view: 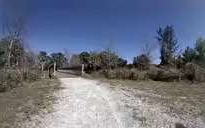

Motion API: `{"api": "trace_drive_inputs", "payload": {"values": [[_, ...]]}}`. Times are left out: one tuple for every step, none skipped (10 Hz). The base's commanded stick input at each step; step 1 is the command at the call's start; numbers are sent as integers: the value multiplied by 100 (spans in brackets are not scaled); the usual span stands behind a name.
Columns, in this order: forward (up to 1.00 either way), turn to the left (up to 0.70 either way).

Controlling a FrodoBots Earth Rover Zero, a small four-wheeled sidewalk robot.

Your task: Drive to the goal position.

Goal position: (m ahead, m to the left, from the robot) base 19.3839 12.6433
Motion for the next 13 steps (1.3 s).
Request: {"api": "trace_drive_inputs", "payload": {"values": [[50,0],[50,0],[50,0],[50,0],[50,2],[50,18],[50,50],[50,50],[50,22],[50,0],[50,0],[50,0],[50,0]]}}
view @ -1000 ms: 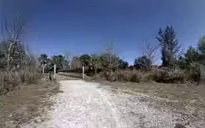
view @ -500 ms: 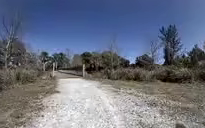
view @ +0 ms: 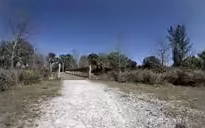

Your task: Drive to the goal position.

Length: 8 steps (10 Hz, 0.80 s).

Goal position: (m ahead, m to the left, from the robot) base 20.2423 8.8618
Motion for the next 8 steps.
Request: {"api": "trace_drive_inputs", "payload": {"values": [[50,0],[50,0],[50,0],[50,0],[50,0],[50,0],[50,0],[50,0]]}}
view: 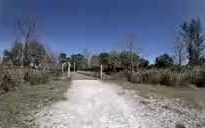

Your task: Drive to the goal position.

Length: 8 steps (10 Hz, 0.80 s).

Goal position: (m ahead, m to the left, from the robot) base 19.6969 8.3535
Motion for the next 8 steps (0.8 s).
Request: {"api": "trace_drive_inputs", "payload": {"values": [[50,0],[50,0],[50,0],[50,0],[50,0],[50,0],[50,0],[50,0]]}}
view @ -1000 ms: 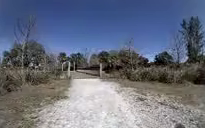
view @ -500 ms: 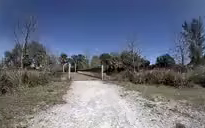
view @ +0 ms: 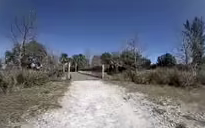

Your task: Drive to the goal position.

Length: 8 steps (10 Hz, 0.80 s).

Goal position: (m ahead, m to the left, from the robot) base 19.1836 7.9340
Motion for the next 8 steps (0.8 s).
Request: {"api": "trace_drive_inputs", "payload": {"values": [[50,0],[50,0],[50,0],[50,0],[50,0],[50,0],[50,0],[50,0]]}}
